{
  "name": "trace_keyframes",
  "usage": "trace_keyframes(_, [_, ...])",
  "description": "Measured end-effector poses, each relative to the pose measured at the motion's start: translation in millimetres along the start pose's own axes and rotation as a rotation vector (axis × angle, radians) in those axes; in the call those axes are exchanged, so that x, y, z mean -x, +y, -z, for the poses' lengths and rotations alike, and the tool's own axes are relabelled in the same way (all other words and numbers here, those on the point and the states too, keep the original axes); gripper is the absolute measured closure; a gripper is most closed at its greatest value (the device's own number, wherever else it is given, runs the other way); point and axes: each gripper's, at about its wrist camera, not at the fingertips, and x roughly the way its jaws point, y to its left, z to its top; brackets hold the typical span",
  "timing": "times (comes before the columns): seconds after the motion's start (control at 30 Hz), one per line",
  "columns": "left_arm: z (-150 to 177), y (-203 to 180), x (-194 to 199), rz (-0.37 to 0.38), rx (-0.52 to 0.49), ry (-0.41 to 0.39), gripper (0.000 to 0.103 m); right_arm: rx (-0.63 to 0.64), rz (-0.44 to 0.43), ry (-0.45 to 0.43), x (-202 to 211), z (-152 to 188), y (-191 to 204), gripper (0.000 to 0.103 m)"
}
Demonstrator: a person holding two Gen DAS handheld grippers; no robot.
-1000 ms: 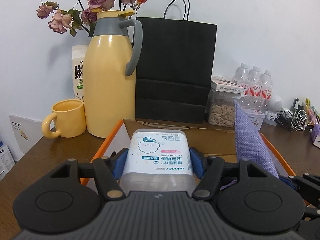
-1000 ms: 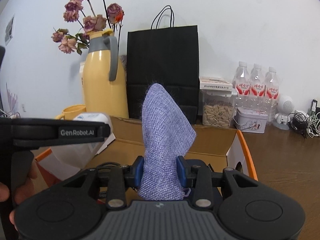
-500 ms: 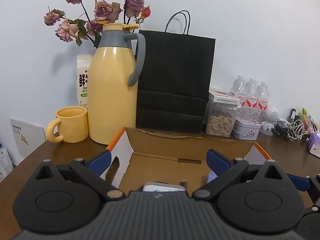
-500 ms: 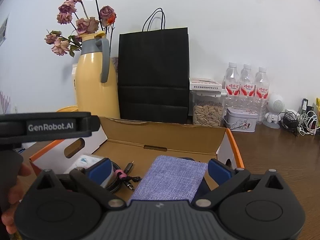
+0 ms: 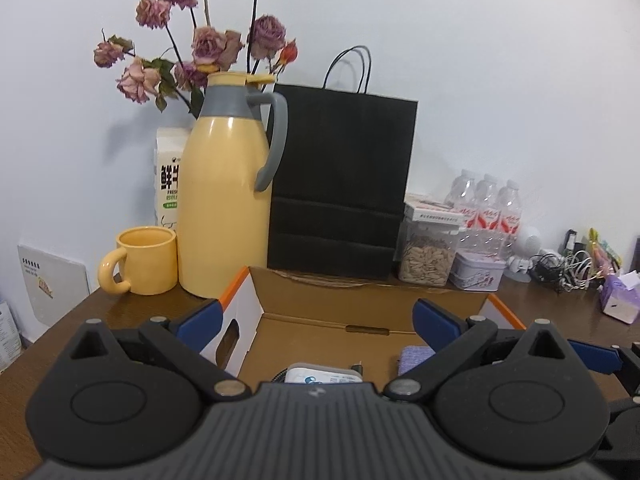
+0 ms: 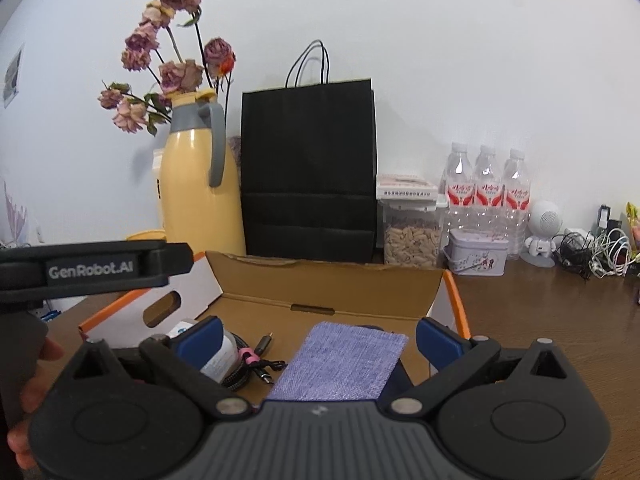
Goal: Organize objects
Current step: 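Lower the tub and pouch into the box and open both grippers, then grasp the yellow plush toy with the left gripper while the right gripper grasps a white lid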
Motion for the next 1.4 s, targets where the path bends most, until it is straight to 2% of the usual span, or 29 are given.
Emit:
trace_keyframes(0.2, [2.9, 2.0, 28.6, 0.039, -0.011, -0.017, 0.000, 0.024, -0.008, -0.041, 22.2, 1.7, 1.0, 0.000])
trace_keyframes(0.57, [11.1, 10.1, 76.3, 0.043, -0.041, -0.004, 0.000, 0.069, -0.016, -0.060, 68.0, 12.2, 8.3, 0.000])
trace_keyframes(0.93, [45.4, 30.4, 116.4, -0.002, -0.063, 0.064, 0.000, 0.039, 0.009, 0.030, 102.2, 49.7, -3.6, 0.000])
trace_keyframes(1.4, [68.6, 53.4, 138.4, -0.030, -0.062, 0.139, 0.000, 0.040, 0.022, 0.130, 122.5, 82.1, -9.7, 0.000])
